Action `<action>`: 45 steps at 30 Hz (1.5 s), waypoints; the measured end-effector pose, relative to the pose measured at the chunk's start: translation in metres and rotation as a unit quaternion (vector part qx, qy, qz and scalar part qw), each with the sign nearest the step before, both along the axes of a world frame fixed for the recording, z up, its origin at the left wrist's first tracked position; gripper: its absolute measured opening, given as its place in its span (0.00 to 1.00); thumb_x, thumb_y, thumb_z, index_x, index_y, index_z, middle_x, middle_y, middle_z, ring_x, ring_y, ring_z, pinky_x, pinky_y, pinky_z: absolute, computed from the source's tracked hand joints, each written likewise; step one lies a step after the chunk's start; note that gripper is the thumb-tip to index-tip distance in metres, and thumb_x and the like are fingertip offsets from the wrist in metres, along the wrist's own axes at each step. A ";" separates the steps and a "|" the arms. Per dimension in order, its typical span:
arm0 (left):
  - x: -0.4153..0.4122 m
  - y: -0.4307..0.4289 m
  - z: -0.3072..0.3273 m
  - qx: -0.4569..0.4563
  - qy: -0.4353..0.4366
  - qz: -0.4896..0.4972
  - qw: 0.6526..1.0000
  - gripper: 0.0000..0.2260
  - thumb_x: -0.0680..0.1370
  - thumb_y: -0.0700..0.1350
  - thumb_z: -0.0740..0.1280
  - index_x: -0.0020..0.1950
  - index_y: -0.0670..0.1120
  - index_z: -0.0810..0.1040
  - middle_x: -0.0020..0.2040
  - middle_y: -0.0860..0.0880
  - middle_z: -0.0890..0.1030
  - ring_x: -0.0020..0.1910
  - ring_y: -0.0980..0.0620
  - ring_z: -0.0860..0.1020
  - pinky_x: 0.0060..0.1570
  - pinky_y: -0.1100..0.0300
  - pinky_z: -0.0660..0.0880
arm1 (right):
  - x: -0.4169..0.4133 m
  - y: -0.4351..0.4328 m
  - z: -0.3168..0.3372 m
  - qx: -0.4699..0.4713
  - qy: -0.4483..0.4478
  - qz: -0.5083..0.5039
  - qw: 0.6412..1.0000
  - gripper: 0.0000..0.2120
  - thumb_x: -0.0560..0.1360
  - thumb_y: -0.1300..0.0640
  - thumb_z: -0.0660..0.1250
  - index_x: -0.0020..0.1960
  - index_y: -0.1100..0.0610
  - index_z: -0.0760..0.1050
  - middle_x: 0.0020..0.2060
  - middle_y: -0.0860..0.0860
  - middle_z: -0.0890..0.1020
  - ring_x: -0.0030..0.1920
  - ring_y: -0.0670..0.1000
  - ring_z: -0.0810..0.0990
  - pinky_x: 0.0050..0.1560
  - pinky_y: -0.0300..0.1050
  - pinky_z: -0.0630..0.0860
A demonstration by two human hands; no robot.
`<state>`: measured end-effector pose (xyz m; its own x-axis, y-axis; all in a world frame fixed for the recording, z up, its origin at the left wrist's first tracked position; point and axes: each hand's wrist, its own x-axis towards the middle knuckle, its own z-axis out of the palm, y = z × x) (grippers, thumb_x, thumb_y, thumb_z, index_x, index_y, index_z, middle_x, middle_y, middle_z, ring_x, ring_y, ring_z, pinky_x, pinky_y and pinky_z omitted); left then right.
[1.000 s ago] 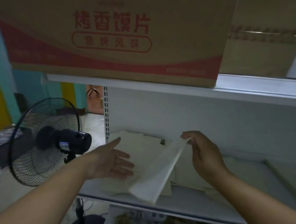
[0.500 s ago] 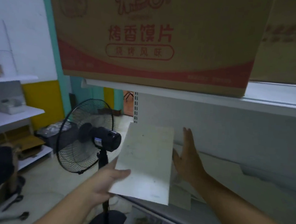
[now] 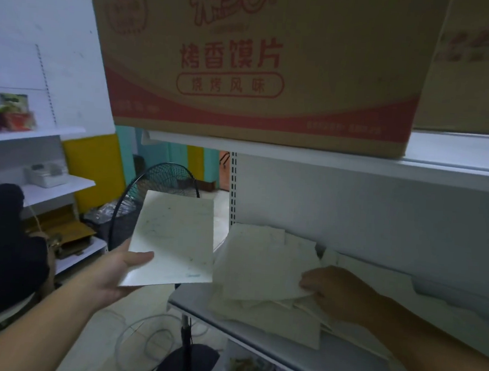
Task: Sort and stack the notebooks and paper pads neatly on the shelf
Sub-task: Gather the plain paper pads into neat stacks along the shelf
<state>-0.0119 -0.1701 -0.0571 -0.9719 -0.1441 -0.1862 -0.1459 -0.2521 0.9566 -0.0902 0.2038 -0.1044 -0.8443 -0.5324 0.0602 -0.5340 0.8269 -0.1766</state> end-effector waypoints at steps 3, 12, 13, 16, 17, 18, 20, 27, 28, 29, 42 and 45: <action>-0.006 0.001 -0.005 -0.003 -0.025 -0.002 1.000 0.18 0.78 0.32 0.59 0.61 0.51 0.71 0.49 0.44 0.79 0.46 0.42 0.77 0.41 0.51 0.73 | 0.000 0.013 -0.007 -0.118 0.102 -0.059 0.986 0.19 0.71 0.62 0.56 0.58 0.57 0.78 0.60 0.59 0.78 0.61 0.56 0.77 0.63 0.38 0.65; -0.009 0.017 -0.017 -0.032 -0.088 -0.117 0.989 0.21 0.72 0.32 0.64 0.62 0.46 0.74 0.52 0.38 0.82 0.53 0.37 0.78 0.53 0.46 0.74 | 0.017 0.025 0.068 -0.659 0.028 0.011 0.752 0.17 0.52 0.35 0.74 0.30 0.48 0.83 0.36 0.41 0.84 0.41 0.39 0.82 0.48 0.31 0.75; -0.007 0.027 -0.019 -0.036 -0.093 -0.136 0.986 0.20 0.71 0.33 0.65 0.62 0.46 0.74 0.50 0.39 0.83 0.52 0.37 0.79 0.51 0.46 0.76 | 0.017 0.016 0.069 -0.685 0.011 0.014 0.729 0.19 0.48 0.36 0.75 0.30 0.50 0.83 0.35 0.42 0.84 0.40 0.39 0.82 0.46 0.31 0.76; 0.002 0.056 -0.029 -0.021 -0.097 -0.162 0.982 0.22 0.70 0.43 0.69 0.64 0.48 0.74 0.54 0.42 0.83 0.53 0.40 0.80 0.49 0.49 0.77 | 0.013 -0.016 0.067 -0.757 -0.078 -0.026 0.648 0.04 0.58 0.57 0.74 0.26 0.56 0.81 0.32 0.46 0.84 0.35 0.43 0.82 0.44 0.39 0.75; 0.003 0.062 -0.033 -0.015 -0.101 -0.157 0.982 0.25 0.69 0.47 0.70 0.66 0.50 0.73 0.57 0.43 0.82 0.54 0.40 0.80 0.48 0.48 0.77 | 0.009 -0.027 0.063 -0.773 -0.117 -0.063 0.620 0.09 0.63 0.66 0.68 0.26 0.57 0.80 0.32 0.47 0.84 0.34 0.46 0.82 0.45 0.43 0.74; 0.004 0.068 -0.036 -0.005 -0.103 -0.152 0.983 0.26 0.68 0.49 0.71 0.66 0.50 0.73 0.58 0.42 0.81 0.55 0.40 0.79 0.48 0.48 0.77 | 0.009 -0.041 0.060 -0.780 -0.141 -0.085 0.604 0.15 0.65 0.72 0.63 0.26 0.57 0.79 0.33 0.49 0.84 0.35 0.49 0.82 0.48 0.45 0.73; 0.006 0.072 -0.039 0.025 -0.094 -0.152 0.984 0.24 0.68 0.45 0.70 0.64 0.48 0.74 0.57 0.41 0.82 0.54 0.39 0.79 0.49 0.47 0.77 | 0.011 -0.066 0.048 -0.745 -0.109 -0.078 0.653 0.24 0.66 0.79 0.59 0.25 0.55 0.79 0.37 0.49 0.84 0.41 0.51 0.81 0.53 0.47 0.72; 0.020 0.024 -0.028 0.048 -0.084 -0.034 0.995 0.05 0.77 0.36 0.60 0.51 0.40 0.73 0.43 0.36 0.79 0.42 0.38 0.77 0.35 0.50 0.78 | 0.000 -0.092 -0.006 -0.144 -0.006 -0.089 0.986 0.34 0.79 0.48 0.60 0.77 0.53 0.45 0.77 0.50 0.42 0.77 0.51 0.43 0.75 0.49 0.45; 0.022 0.016 -0.025 0.055 -0.090 -0.017 0.994 0.04 0.78 0.37 0.60 0.51 0.40 0.73 0.44 0.36 0.79 0.43 0.38 0.77 0.31 0.52 0.79 | 0.002 -0.096 -0.013 -0.058 -0.021 -0.082 0.995 0.37 0.78 0.41 0.57 0.77 0.52 0.41 0.76 0.49 0.39 0.76 0.51 0.39 0.74 0.52 0.41; 0.023 0.007 -0.024 0.068 -0.090 -0.005 0.994 0.05 0.79 0.38 0.59 0.51 0.40 0.73 0.46 0.36 0.78 0.43 0.38 0.77 0.27 0.52 0.80 | 0.004 -0.101 -0.020 -0.002 -0.032 -0.082 0.996 0.38 0.77 0.37 0.55 0.77 0.51 0.41 0.76 0.49 0.38 0.76 0.51 0.38 0.74 0.55 0.38; 0.010 -0.044 -0.045 0.050 -0.063 -0.034 0.996 0.11 0.78 0.36 0.58 0.55 0.48 0.75 0.50 0.39 0.80 0.49 0.37 0.77 0.46 0.45 0.76 | 0.048 -0.101 0.011 -0.263 0.128 -0.223 0.930 0.17 0.82 0.52 0.54 0.68 0.49 0.70 0.66 0.48 0.74 0.66 0.50 0.72 0.57 0.33 0.63; 0.012 -0.017 -0.052 0.050 -0.055 -0.066 0.995 0.13 0.78 0.36 0.58 0.60 0.47 0.74 0.49 0.41 0.81 0.46 0.40 0.78 0.41 0.51 0.75 | 0.071 -0.103 0.005 -0.270 0.157 -0.143 0.939 0.16 0.80 0.54 0.58 0.67 0.50 0.72 0.67 0.45 0.71 0.72 0.45 0.61 0.67 0.31 0.54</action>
